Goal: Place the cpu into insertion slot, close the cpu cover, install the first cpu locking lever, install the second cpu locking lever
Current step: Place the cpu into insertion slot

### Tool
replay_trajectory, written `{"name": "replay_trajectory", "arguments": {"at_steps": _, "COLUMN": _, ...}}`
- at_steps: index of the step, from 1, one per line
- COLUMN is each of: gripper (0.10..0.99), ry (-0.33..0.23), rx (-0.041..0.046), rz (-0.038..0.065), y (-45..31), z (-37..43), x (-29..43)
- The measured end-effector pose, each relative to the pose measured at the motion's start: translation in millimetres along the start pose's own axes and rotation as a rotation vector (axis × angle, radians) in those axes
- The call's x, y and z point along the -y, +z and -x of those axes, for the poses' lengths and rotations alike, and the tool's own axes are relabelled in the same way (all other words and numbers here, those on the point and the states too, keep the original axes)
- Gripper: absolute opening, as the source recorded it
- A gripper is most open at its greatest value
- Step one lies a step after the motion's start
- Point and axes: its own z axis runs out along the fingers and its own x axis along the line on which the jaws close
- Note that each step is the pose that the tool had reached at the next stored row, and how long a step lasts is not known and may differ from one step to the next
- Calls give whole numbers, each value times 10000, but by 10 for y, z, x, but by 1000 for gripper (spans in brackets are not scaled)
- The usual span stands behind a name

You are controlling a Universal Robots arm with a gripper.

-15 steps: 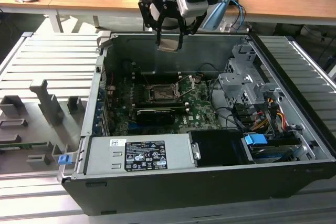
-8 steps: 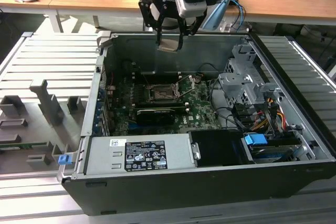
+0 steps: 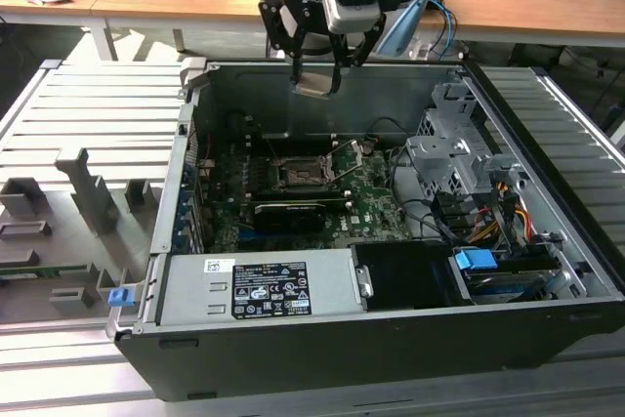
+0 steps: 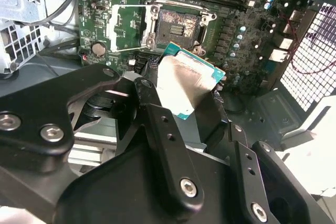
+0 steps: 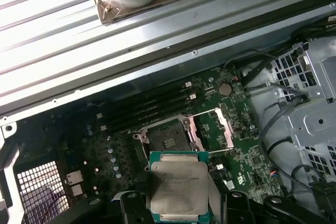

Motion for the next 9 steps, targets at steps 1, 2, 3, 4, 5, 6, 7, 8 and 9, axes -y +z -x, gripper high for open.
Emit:
{"name": "replay_trajectory", "arguments": {"at_steps": 1, "gripper": 525, "ry": 191, "rx": 17, "rz": 3, "y": 2, "z": 0, "x": 0}}
{"name": "replay_trajectory", "arguments": {"at_steps": 2, "gripper": 525, "ry": 296, "rx": 26, "rz": 5, "y": 3, "z": 0, "x": 0}}
{"name": "replay_trajectory", "arguments": {"at_steps": 3, "gripper": 525, "ry": 388, "rx": 35, "rz": 7, "y": 4, "z": 0, "x": 0}}
{"name": "replay_trajectory", "arguments": {"at_steps": 4, "gripper": 525, "ry": 462, "rx": 41, "rz": 12, "y": 7, "z": 0, "x": 0}}
{"name": "replay_trajectory", "arguments": {"at_steps": 5, "gripper": 525, "ry": 472, "rx": 42, "rz": 10, "y": 12, "z": 0, "x": 1}}
{"name": "replay_trajectory", "arguments": {"at_steps": 6, "gripper": 525, "ry": 473, "rx": 42, "rz": 8, "y": 13, "z": 0, "x": 1}}
{"name": "replay_trajectory", "arguments": {"at_steps": 7, "gripper": 525, "ry": 473, "rx": 43, "rz": 9, "y": 17, "z": 0, "x": 1}}
{"name": "replay_trajectory", "arguments": {"at_steps": 8, "gripper": 525, "ry": 473, "rx": 43, "rz": 10, "y": 19, "z": 0, "x": 2}}
{"name": "replay_trajectory", "arguments": {"at_steps": 9, "gripper": 525, "ry": 473, "rx": 43, "rz": 10, "y": 23, "z": 1, "x": 2}}
